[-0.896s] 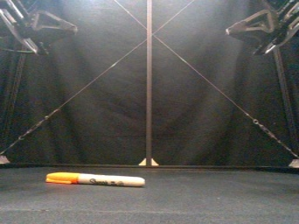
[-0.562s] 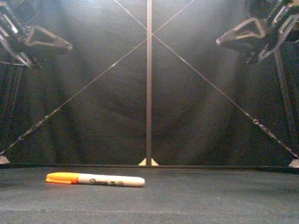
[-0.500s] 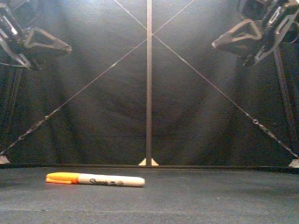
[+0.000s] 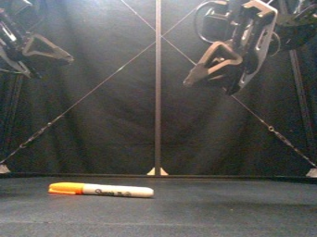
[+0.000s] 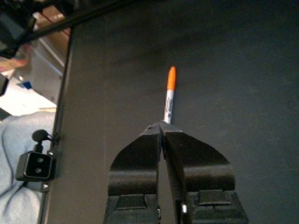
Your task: Uncap the pen
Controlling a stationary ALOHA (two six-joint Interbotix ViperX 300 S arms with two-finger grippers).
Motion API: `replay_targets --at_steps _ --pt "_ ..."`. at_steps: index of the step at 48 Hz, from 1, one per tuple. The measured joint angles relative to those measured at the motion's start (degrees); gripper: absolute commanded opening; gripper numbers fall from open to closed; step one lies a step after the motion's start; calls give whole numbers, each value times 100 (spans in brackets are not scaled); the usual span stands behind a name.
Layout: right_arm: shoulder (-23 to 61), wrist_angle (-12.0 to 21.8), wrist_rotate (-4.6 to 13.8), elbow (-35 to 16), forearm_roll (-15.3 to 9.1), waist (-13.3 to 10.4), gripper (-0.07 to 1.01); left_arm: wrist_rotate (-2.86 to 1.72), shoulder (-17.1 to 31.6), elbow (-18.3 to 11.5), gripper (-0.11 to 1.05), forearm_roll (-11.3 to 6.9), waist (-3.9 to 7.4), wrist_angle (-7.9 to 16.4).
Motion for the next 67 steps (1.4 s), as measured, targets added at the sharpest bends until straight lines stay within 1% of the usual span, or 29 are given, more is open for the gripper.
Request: replay_targets --at_steps 1,2,5,8,9,13,14,16,18,19,20,21,25,37,38,39,41,42,46,49,50,53,55,59,60,61,63,66,67 --pt "105 53 -9 -62 9 9 45 -9 0 0 26 0 0 18" --pt "229 123 0 -149 18 18 51 0 0 0 28 0 9 26" --pt "519 290 -9 -334 35 44 60 -9 -9 0 30 0 9 44" --pt "773 448 -9 -510 44 53 71 0 0 0 32 0 9 62" --pt "870 510 0 -589 35 53 74 -9 0 0 33 0 9 62" --pt "1160 747 -18 -853 -26 62 85 0 0 9 33 0 18 62" --pt "1230 817 -18 -914 -44 53 86 -9 0 9 33 0 18 62" --pt "1362 984 -26 -1046 -97 53 88 0 0 9 33 0 18 62" --pt "1468 1143 -26 -1160 -167 44 88 -9 0 9 33 0 18 62" --pt "1512 1213 -18 -1222 -202 35 88 0 -9 9 33 0 18 53" --pt "1547 1292 -18 -1266 -237 35 88 -9 -9 9 33 0 18 62" --pt "1591 1362 -18 -1327 -272 26 88 0 -9 9 33 0 18 62" --pt "1802 1644 -18 -1600 -404 -9 88 0 0 9 33 0 18 62" --pt "2382 2276 -18 -2215 -545 -202 88 0 0 70 33 0 26 62" --pt "2426 2303 -18 -2259 -554 -220 88 -9 0 79 33 0 26 53" --pt "2461 2329 -18 -2294 -563 -229 88 0 0 79 33 0 26 62" --pt "2540 2355 -18 -2373 -580 -255 88 -9 -9 97 33 0 26 62" --pt "2566 2373 -18 -2417 -589 -264 88 0 0 105 33 0 18 53" --pt "2654 2382 -18 -2531 -642 -316 87 -9 0 132 33 0 26 62" --pt "2707 2399 -18 -2593 -668 -352 87 0 0 132 33 0 26 62" --pt "2725 2399 -18 -2619 -677 -369 87 -9 0 132 33 0 26 62" --pt "2795 2408 -18 -2672 -694 -387 87 0 -9 132 33 0 26 62" --pt "2839 2417 -18 -2698 -694 -396 87 -9 0 132 33 0 26 62" --pt "2909 2452 -18 -2760 -703 -404 87 0 -9 132 33 -9 26 62" --pt "2927 2461 -18 -2769 -694 -404 87 -9 0 132 33 -9 26 62" --pt "2936 2487 -18 -2786 -703 -396 86 0 0 132 33 0 26 62" --pt "2962 2522 -9 -2812 -694 -404 84 -9 -9 132 33 0 26 62" --pt "2997 2566 -18 -2848 -703 -404 79 0 0 132 33 0 26 62" --pt "3015 2575 -9 -2848 -703 -396 76 -9 -9 132 33 0 35 53"
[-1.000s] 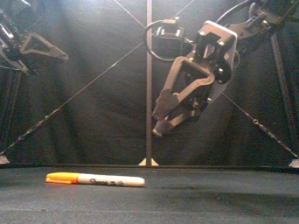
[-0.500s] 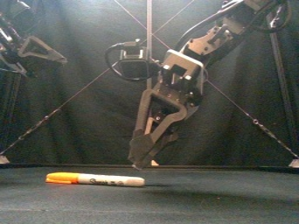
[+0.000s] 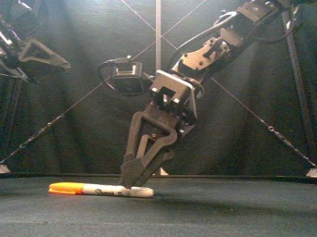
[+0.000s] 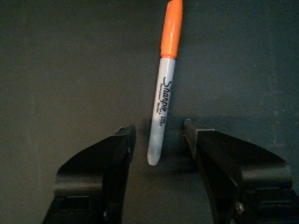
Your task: Uncap the pen
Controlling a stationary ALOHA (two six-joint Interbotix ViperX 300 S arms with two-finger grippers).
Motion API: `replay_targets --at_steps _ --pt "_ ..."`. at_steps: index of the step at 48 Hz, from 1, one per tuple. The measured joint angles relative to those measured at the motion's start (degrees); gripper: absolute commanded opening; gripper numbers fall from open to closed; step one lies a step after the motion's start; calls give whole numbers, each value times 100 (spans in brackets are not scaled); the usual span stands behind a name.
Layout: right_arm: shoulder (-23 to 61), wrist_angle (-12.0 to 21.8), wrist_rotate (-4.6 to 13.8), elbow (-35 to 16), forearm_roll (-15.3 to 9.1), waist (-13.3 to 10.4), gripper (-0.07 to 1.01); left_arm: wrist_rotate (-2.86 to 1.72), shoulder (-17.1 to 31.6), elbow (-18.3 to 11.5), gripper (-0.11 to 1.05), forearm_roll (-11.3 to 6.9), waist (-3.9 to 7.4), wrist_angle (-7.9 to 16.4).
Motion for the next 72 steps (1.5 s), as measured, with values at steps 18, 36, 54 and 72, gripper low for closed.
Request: replay_targets --at_steps 18,36,54,72 --pt "123 0 0 -53 26 0 45 9 9 0 34 0 0 9" --pt "-554 44 -9 237 -501 -35 45 0 0 -9 50 -35 79 9" --pt "-1731 -229 -9 650 -1081 -536 45 -18 9 -158 95 -211 114 -62" --pt "-1978 -1213 -18 800 -1151 -729 45 -18 800 -404 101 -563 44 -396"
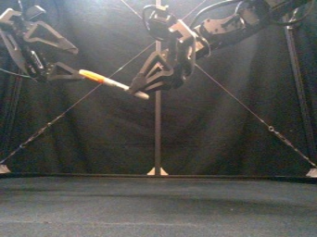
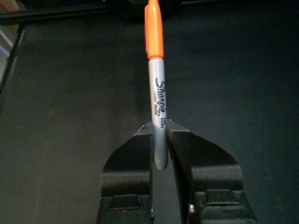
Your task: Uncap the pen
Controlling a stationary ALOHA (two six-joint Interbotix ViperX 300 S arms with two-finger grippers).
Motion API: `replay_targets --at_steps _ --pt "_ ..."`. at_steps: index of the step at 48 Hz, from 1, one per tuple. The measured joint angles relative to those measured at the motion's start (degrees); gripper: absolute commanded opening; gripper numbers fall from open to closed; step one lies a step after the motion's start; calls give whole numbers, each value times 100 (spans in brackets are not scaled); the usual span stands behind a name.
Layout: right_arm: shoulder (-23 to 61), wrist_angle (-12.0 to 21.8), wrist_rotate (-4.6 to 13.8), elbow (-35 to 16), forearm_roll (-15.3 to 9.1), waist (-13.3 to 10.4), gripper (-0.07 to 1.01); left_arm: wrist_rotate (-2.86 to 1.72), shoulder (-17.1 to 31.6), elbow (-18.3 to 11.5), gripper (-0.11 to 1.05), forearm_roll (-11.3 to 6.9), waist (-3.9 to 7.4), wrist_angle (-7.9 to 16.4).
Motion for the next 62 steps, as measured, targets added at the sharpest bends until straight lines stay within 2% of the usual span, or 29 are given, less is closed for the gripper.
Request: replay_targets --at_steps 11,19,23,32,49,62 --pt "-35 -158 -18 0 -9 -53 45 0 387 -141 101 -62 -26 -141" --pt "-44 -352 -9 0 -26 -62 44 0 483 -149 101 -299 -26 -149" --pt "-44 -448 -18 0 -53 -62 45 0 510 -141 100 -360 -26 -149" --pt "-44 -562 -18 0 -88 -70 45 -9 519 -167 98 -387 -26 -176" --pt "-44 -571 -26 18 -114 -88 44 -9 589 -246 77 -413 -35 -229" --pt "-44 -571 -26 53 -158 -132 45 9 817 -360 53 -413 -44 -237"
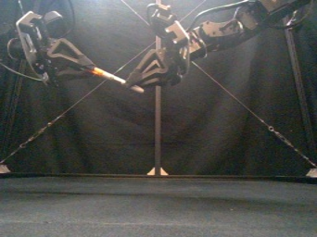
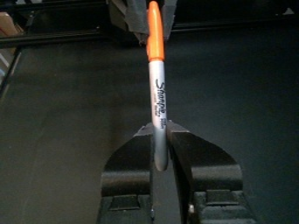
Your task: Uncap the pen
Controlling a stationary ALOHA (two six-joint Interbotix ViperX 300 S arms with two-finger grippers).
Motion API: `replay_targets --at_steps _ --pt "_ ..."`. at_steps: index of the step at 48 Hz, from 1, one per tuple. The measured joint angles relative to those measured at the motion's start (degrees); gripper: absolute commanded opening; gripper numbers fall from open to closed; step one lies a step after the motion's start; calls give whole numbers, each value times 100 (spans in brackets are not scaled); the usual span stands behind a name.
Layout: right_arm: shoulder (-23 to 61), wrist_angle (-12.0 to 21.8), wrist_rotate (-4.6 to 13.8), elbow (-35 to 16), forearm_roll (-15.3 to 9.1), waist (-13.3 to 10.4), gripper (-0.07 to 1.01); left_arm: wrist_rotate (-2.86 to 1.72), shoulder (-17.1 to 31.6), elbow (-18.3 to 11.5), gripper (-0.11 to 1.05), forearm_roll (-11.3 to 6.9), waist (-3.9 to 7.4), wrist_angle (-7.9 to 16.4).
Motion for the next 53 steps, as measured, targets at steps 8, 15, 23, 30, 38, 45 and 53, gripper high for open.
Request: replay_targets --at_steps 8,15,23,30,38,45,53 --pt "0 0 -9 44 0 9 44 0 18 0 43 9 -9 9" --pt "-53 -26 9 132 0 9 44 9 9 0 41 18 -9 26" --pt "-264 -79 18 325 26 9 45 0 -88 26 41 26 -9 35" --pt "-501 -26 53 642 35 9 44 9 -185 53 41 35 0 35" --pt "-809 -26 53 967 114 9 44 18 -202 53 41 62 0 44" --pt "-1099 -26 26 1257 132 18 44 18 -211 53 41 114 0 44" --pt "-1406 -35 18 1582 97 26 44 18 -211 53 41 202 0 53"
